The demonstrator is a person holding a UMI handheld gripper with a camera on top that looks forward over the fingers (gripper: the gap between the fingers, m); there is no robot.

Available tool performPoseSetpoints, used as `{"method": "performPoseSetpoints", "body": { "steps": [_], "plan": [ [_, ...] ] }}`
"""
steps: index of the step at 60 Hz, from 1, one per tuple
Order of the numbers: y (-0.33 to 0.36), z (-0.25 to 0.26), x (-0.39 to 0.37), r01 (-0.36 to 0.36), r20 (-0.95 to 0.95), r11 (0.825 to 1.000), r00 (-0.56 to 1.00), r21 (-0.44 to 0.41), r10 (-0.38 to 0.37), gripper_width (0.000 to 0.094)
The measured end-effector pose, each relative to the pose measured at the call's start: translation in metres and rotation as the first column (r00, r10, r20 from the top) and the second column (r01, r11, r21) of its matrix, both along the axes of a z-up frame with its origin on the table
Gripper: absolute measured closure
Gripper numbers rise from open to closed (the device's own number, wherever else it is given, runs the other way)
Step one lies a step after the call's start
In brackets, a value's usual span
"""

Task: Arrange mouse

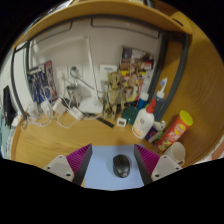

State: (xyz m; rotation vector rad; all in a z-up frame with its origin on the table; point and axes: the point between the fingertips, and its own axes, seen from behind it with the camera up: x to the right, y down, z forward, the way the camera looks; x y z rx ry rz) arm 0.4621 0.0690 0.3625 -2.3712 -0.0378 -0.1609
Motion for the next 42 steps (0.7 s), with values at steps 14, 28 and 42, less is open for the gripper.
{"method": "performPoseSetpoints", "body": {
  "steps": [14, 28, 42],
  "plan": [
    [-0.005, 0.118, -0.064, 0.012, -0.005, 0.992, 1.000, 0.126, -0.011, 0.0094],
    [-0.025, 0.175, -0.127, 0.023, -0.033, 0.977, 0.999, 0.212, -0.016, 0.0092],
    [-0.046, 0.189, -0.175, 0.025, -0.045, 0.975, 0.999, 0.222, -0.015, 0.0095]
  ]
}}
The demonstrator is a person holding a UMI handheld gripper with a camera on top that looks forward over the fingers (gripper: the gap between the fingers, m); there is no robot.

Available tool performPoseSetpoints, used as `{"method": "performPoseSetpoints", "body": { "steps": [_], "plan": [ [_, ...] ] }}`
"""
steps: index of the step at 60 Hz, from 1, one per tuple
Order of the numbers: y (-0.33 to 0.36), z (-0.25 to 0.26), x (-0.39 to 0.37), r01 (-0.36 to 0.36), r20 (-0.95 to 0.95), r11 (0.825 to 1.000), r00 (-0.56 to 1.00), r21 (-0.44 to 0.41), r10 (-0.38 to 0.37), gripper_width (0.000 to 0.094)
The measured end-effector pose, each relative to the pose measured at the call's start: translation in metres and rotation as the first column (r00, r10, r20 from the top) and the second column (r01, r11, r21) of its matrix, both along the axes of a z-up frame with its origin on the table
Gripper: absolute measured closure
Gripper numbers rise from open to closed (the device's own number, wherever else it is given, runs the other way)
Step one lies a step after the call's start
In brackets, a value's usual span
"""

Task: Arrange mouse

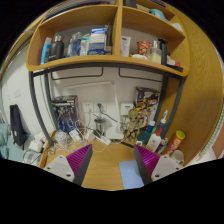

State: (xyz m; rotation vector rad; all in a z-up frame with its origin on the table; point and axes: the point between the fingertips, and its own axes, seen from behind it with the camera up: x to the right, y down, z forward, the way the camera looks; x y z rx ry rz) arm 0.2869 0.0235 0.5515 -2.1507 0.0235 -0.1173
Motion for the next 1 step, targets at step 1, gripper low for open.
{"method": "performPoseSetpoints", "body": {
  "steps": [1],
  "plan": [
    [-0.0013, 0.0002, -0.0022, 0.001, 0.000, 1.000, 1.000, 0.000, -0.001, 0.0094]
  ]
}}
